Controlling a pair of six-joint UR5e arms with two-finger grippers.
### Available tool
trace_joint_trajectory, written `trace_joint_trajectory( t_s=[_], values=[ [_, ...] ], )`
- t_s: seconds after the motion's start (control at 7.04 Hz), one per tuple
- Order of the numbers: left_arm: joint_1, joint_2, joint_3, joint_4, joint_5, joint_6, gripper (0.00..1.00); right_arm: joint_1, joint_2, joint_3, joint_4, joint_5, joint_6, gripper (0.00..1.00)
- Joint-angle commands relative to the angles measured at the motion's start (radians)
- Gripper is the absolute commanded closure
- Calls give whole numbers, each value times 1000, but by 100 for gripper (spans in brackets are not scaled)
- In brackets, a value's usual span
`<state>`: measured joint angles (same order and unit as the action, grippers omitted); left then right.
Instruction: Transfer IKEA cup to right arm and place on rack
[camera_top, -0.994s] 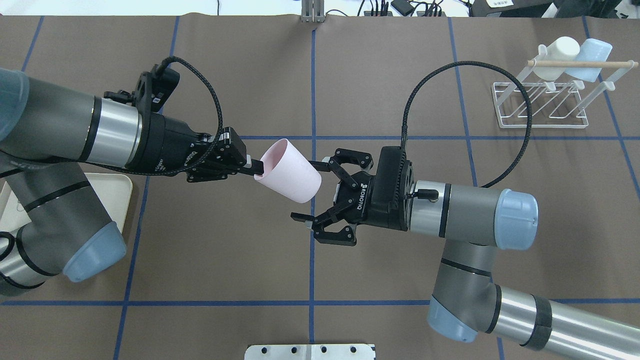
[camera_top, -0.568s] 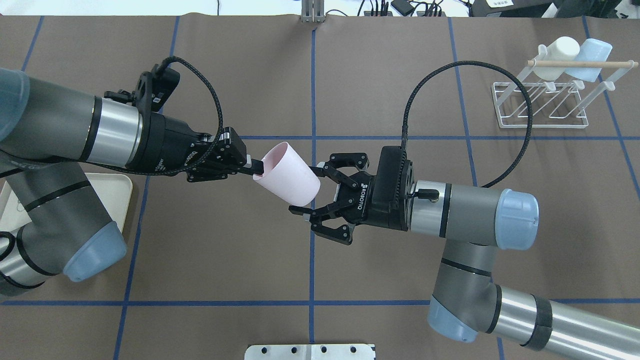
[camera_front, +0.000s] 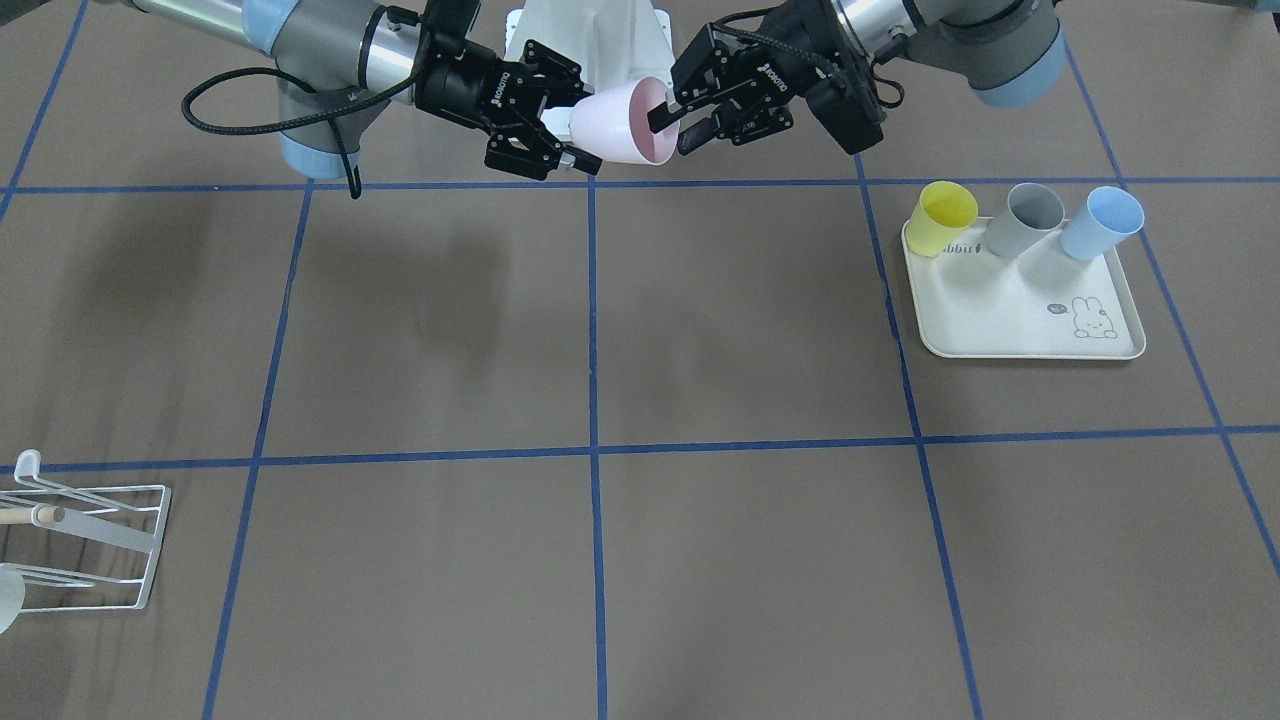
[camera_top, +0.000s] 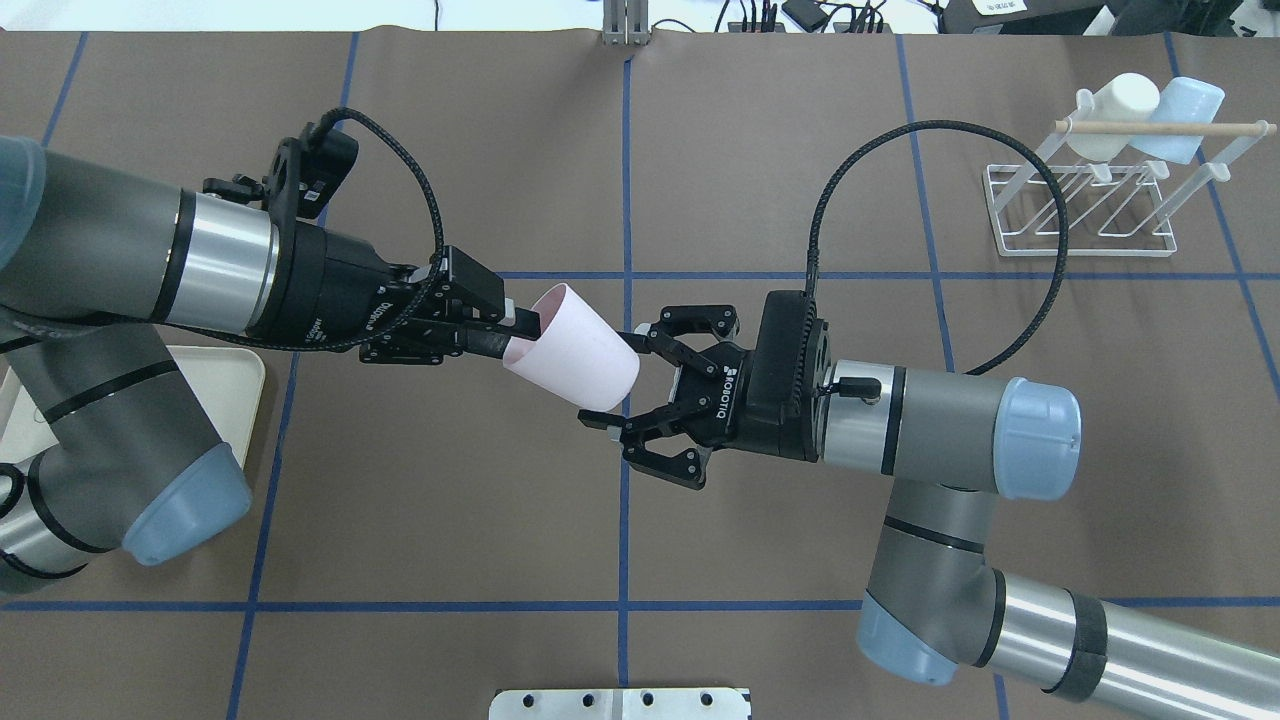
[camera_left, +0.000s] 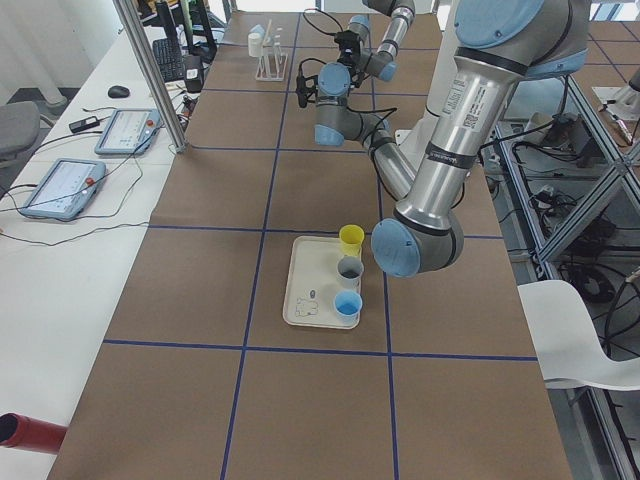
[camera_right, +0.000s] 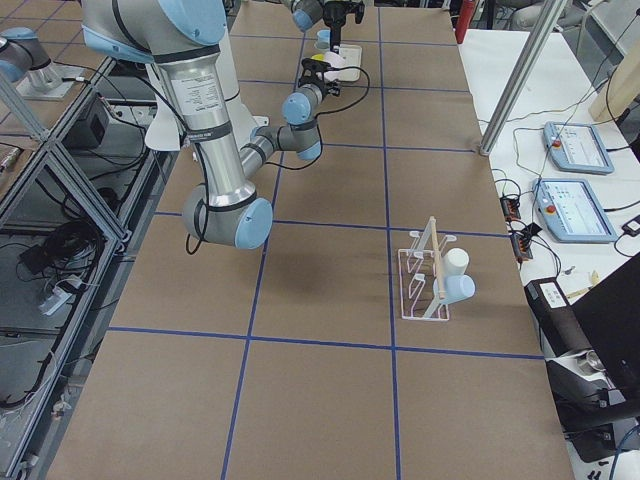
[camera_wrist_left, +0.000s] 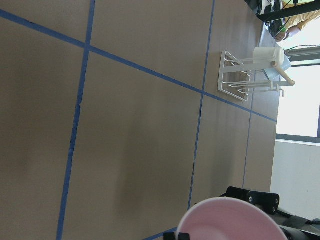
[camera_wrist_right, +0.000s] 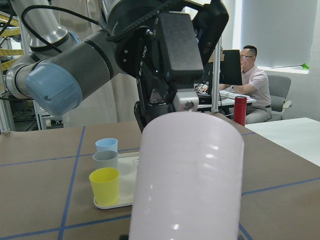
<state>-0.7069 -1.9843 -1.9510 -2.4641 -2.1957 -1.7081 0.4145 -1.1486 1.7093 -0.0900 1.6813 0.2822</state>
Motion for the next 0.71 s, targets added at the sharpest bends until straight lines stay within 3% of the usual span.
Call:
trace_joint_trajectory(
  t_s=[0.0, 0.28, 0.57],
  values=[
    [-43, 10, -3, 10, -13, 75, 0, 3, -6, 3, 1, 0, 0, 74],
    [-144, 68, 0, 14, -122, 180, 0, 3, -17, 16, 1, -3, 5, 75],
    [-155, 74, -2, 14, -127, 185, 0, 3, -16, 26, 19, -27, 6, 75]
  ],
)
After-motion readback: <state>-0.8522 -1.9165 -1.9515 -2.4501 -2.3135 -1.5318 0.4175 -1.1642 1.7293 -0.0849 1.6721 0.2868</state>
